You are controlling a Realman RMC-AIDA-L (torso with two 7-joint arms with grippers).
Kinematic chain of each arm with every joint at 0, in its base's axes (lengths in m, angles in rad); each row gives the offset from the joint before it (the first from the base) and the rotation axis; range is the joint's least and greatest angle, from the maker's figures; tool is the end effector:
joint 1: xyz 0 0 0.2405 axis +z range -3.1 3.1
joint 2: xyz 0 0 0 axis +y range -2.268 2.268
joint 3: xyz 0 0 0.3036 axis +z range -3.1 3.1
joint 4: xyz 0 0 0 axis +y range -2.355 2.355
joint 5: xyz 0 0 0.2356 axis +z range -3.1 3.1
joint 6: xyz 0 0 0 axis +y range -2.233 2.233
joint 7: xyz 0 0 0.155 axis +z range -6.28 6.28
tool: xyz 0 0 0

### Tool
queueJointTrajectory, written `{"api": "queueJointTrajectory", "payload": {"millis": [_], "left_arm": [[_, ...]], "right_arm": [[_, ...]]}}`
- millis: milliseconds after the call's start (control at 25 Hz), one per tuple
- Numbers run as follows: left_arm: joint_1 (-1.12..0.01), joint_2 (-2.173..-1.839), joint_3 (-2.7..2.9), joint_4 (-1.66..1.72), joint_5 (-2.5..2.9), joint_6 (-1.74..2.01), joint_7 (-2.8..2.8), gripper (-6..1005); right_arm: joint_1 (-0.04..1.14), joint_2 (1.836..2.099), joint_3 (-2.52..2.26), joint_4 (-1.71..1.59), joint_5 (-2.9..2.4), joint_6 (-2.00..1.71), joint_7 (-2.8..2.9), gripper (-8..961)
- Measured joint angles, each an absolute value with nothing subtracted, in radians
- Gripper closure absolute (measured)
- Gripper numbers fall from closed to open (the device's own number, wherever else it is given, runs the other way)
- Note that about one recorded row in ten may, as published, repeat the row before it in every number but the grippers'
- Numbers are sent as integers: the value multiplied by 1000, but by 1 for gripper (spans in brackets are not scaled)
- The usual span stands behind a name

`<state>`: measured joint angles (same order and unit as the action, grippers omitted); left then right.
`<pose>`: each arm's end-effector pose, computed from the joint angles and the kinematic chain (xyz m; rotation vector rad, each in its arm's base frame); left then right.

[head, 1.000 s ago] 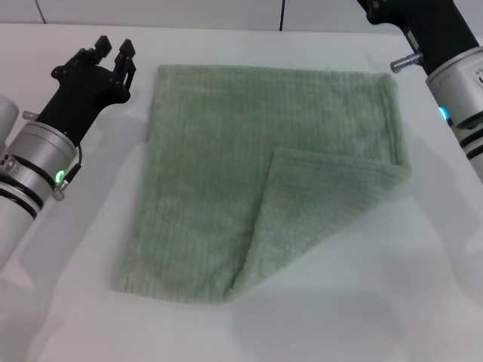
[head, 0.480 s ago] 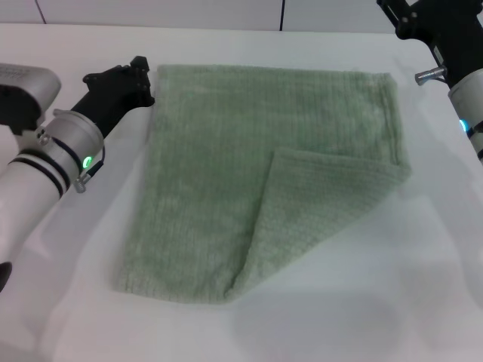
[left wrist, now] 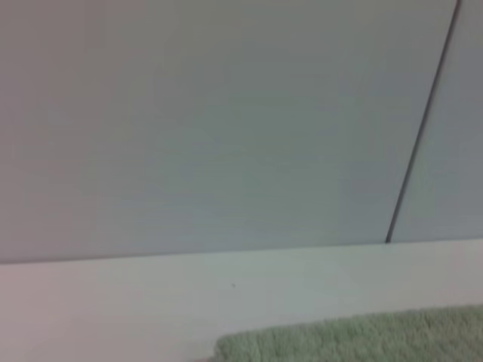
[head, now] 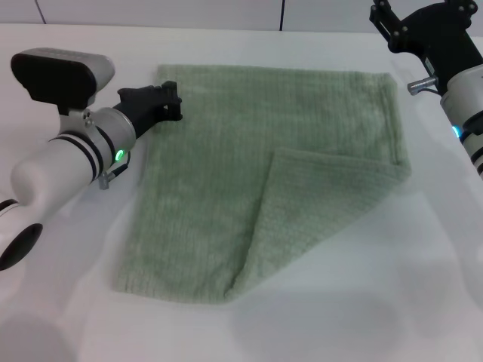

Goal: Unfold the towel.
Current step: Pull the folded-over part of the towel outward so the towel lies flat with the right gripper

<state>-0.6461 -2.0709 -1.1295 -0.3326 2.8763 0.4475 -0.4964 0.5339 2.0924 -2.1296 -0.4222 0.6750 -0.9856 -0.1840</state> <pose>-0.3180 0.4573 -0.1200 -1.9578 -0.8710 -0.4641 0.2747 0.4324 -0.0796 -1.7144 0.2340 0.6830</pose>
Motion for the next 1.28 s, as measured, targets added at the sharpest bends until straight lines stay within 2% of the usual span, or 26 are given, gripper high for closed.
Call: {"api": "queueJointTrajectory", "payload": {"millis": [1280], "left_arm": [[-672,-2072,-1040,-332,2876,368,-564,1001]], "right_arm": [[540,2092,-2155,-460,675,-930,-184,169]]}}
